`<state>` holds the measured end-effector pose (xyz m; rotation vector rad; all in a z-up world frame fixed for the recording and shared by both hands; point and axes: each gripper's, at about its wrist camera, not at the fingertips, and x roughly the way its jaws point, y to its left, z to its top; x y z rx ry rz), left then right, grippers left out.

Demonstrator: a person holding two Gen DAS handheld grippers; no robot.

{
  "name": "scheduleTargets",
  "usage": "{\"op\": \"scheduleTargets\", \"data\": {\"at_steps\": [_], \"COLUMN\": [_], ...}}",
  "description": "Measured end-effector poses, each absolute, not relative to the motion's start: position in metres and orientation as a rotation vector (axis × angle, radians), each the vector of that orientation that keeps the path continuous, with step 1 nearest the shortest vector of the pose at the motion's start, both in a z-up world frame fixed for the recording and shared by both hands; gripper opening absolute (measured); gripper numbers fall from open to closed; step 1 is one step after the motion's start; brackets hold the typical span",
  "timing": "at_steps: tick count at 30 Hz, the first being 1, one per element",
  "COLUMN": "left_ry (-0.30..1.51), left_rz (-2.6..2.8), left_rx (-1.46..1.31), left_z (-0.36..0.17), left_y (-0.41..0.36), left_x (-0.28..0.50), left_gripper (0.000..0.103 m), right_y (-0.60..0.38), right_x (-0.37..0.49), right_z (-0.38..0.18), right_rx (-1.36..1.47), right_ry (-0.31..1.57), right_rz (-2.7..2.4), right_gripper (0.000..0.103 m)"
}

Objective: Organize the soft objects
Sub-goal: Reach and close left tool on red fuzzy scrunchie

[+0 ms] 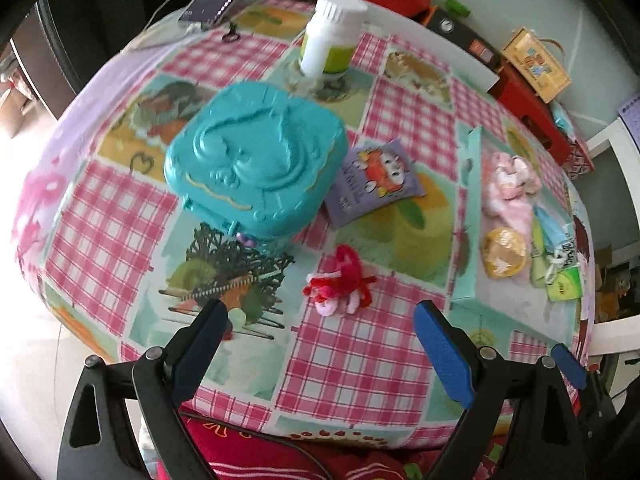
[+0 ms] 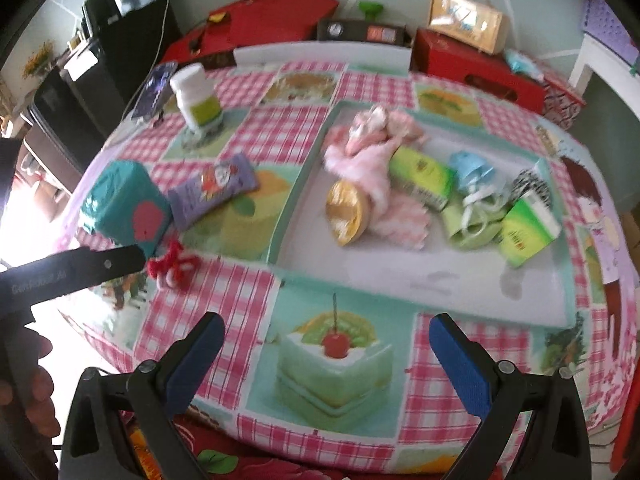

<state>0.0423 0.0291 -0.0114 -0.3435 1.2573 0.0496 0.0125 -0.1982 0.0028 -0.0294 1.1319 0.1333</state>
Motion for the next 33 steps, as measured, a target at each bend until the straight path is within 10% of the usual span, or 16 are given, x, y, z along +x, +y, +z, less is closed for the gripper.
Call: {"op": "scheduleTargets", "data": {"at_steps": [11, 24, 33], "left_ry": [1.3, 1.327, 1.308], "left_rz": [0.04, 0.019, 0.007], "left_rx": [-0.364, -0.315, -0.317], "left_z": [-0.037, -0.055, -0.062], "left_y": [0.024, 0.007, 0.012], "left_x": [0.059, 0.071, 0.077], "left_gripper": [0.092, 0.048, 0.038], "right_y": [-0.184, -0.186, -0.184], "right_x": [0.02, 0.031, 0.032], "right_z": [-0.03, -0.041, -0.043], "right_rx": [-0.053, -0.048, -0.055], "right_ry": [1.224, 1.248, 1.25], "right_rz": [0.171, 0.164, 0.163], "right_gripper": [0.103, 0.103, 0.103]}}
